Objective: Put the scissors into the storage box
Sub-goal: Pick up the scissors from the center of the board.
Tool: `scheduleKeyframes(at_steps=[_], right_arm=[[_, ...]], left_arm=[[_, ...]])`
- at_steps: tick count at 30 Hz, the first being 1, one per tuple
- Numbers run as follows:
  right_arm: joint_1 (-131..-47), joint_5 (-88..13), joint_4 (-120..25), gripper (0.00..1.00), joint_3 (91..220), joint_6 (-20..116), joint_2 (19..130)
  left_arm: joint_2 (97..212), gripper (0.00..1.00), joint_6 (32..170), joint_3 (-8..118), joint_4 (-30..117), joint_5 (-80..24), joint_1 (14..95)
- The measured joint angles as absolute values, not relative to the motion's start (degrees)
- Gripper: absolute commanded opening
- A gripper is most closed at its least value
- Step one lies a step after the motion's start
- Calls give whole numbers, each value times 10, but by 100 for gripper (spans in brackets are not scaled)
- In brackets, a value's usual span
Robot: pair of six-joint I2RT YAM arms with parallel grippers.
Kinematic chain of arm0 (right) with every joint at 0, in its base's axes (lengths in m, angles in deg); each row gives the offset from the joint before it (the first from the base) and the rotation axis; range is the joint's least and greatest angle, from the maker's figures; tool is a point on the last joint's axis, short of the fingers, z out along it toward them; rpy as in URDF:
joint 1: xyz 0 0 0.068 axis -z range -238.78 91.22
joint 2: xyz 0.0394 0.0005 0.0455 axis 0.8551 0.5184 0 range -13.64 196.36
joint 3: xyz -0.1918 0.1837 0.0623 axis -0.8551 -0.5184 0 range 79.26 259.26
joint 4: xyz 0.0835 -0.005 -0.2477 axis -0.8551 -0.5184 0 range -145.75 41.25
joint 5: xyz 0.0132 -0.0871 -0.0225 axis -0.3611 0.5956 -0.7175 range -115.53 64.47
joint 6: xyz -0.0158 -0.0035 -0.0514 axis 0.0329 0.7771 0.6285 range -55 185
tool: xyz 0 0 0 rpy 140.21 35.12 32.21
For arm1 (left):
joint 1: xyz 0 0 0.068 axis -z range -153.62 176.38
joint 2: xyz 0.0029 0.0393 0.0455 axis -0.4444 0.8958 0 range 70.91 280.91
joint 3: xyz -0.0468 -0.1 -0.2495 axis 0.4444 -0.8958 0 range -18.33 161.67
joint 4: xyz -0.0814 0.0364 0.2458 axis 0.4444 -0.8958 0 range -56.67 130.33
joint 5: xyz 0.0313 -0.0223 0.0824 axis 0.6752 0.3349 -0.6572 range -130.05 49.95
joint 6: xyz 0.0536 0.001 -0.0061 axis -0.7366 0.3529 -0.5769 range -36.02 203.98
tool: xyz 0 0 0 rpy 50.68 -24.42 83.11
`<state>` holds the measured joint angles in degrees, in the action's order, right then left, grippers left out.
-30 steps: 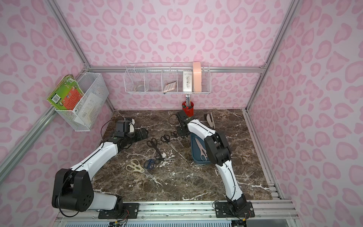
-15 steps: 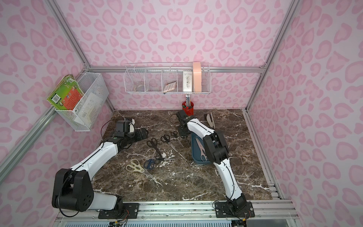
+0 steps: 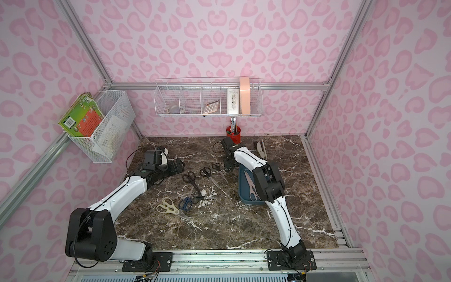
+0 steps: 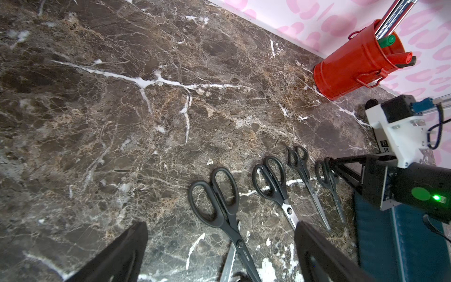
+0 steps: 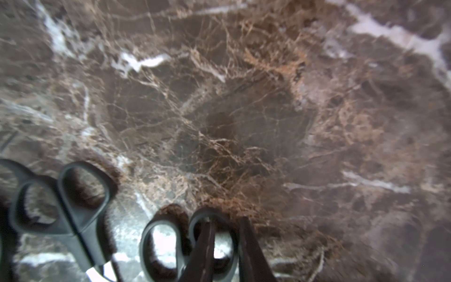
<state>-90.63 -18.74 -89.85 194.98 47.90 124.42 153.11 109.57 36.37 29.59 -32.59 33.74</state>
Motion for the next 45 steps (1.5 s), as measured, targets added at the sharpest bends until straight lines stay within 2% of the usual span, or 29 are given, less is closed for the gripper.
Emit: scheduleKeyframes(at_steps=[18,22,28,45], right_arm=[[-898,-207,-960,15,2036,492,1292],[-898,-216,-965,5,2042,497,1297],[-903,-207,-964,0,2042,501,1297],[-904,-197,-998,0,2049,532,1273]], left_arm=[[1531,99,1095,364,296,-326,337],[1531,99,1095,364,296,-326,337],[1531,99,1095,364,296,-326,337],[1531,99,1095,364,296,-326,337]])
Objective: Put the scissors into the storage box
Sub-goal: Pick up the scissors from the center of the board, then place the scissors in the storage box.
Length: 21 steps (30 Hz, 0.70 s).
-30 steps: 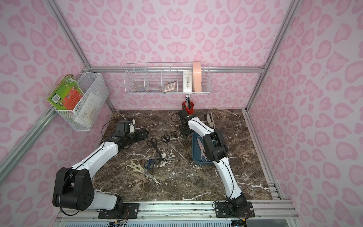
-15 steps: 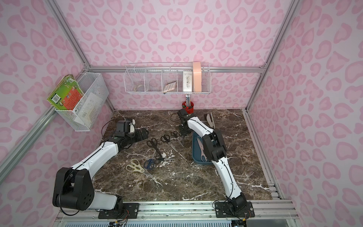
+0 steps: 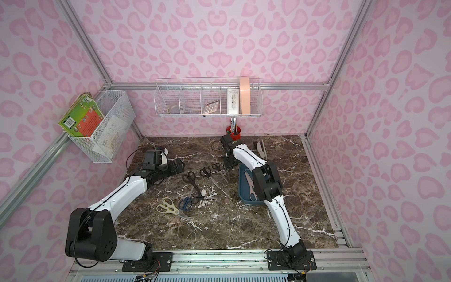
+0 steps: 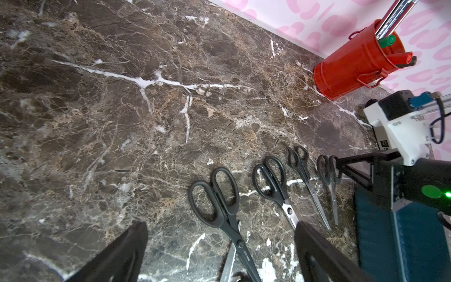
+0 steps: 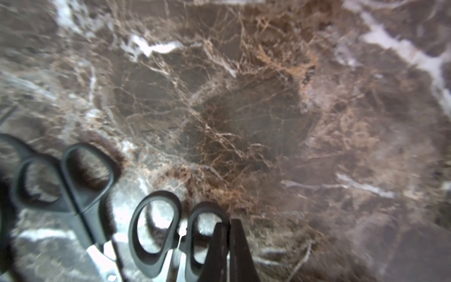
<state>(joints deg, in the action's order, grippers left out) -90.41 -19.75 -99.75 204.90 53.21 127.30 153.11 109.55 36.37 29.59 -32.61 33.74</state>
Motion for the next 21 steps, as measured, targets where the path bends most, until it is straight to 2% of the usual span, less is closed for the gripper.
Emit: scheduleKeyframes(at_steps=[11,17,21], right_arm=[[-910,-215,-1009,0,2052,532,1191],[-913,-212,-973,0,1931,526,1072],[-910,-202,-946,0,1804,518,981]], left_arm=[[1531,99,1095,364,296,-326,337],[1531,99,1096,365,296,-326,337],[1531,99,1096,365,296,-326,337]])
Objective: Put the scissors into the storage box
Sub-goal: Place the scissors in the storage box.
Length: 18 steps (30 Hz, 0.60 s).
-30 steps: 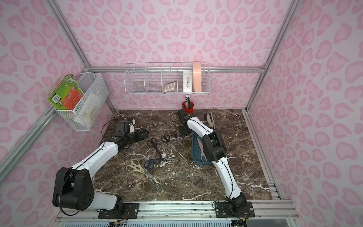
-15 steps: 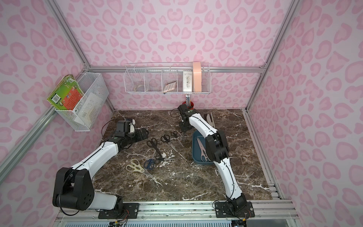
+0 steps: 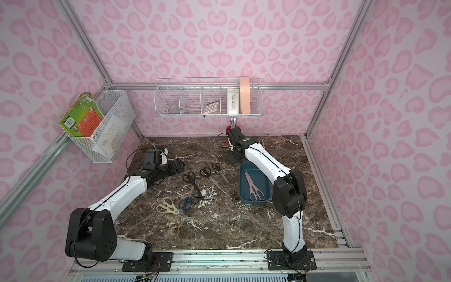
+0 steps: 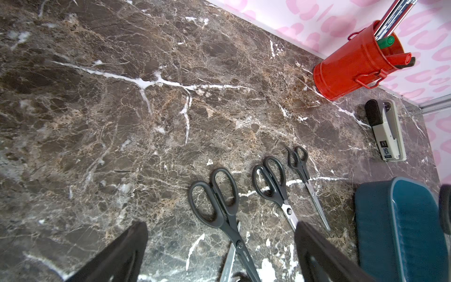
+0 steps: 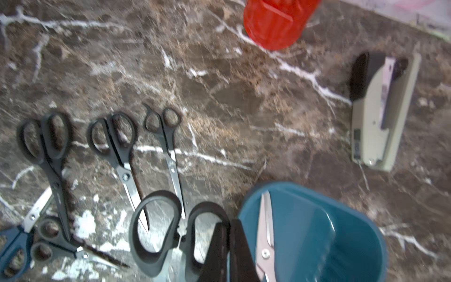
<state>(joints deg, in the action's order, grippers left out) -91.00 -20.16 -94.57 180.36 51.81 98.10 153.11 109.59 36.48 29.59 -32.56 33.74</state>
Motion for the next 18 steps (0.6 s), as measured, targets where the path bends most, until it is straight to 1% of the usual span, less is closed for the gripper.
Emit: scheduleKeyframes(at_steps=[4,9,14,18], right_arm=[[-905,-200,-917,0,1687,515,906],[-891,-190,-890,0,1585,501,840],[-867,-183,-869,0,1505,496,831],[-856,-178,-839,0,1474,495,844]], left_arm=[[1532,99,1099,365,296,-321,338],[1535,99,1106,365,296,-319,339],[1538,99,1106,365,296,-318,342],[1538,99,1106,365,296,-318,345]])
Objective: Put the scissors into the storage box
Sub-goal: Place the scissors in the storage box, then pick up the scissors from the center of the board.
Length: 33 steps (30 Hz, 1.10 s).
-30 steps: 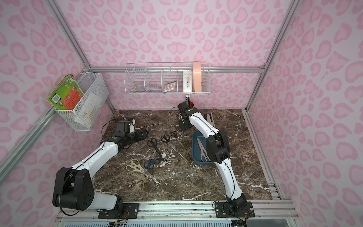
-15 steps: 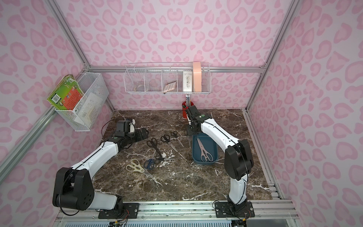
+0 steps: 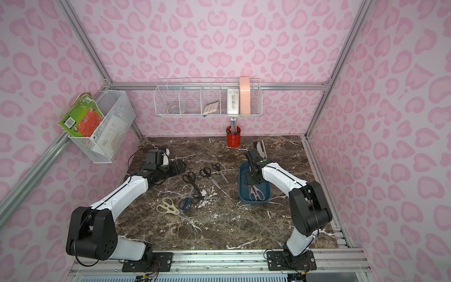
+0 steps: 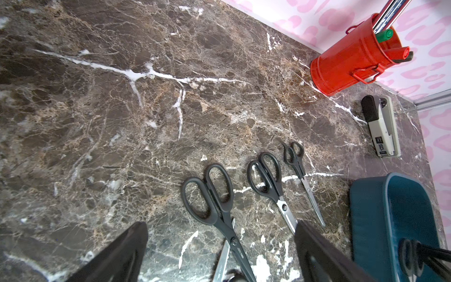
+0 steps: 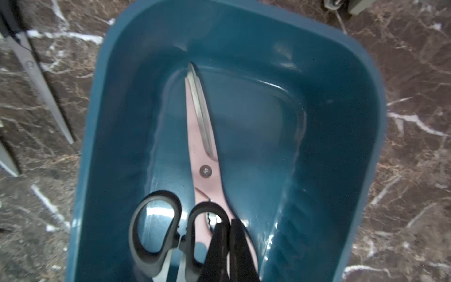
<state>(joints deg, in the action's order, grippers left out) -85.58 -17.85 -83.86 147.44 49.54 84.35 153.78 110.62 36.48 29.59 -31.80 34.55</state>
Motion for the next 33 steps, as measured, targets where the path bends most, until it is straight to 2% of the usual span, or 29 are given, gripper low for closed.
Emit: scheduleKeyframes(at_steps=[13,23,33], right_arm=[[-847,-176,-767,1,1462,487,896],[-847,-162,-756,27,1466,483,895],[-851,-178,-775,28,1543,486,877]], left_arm=[[1538,99,1104,365,296,-324,347],[1538,99,1104,365,296,-324,347],[1554,99,1104,365,296,-321,355]])
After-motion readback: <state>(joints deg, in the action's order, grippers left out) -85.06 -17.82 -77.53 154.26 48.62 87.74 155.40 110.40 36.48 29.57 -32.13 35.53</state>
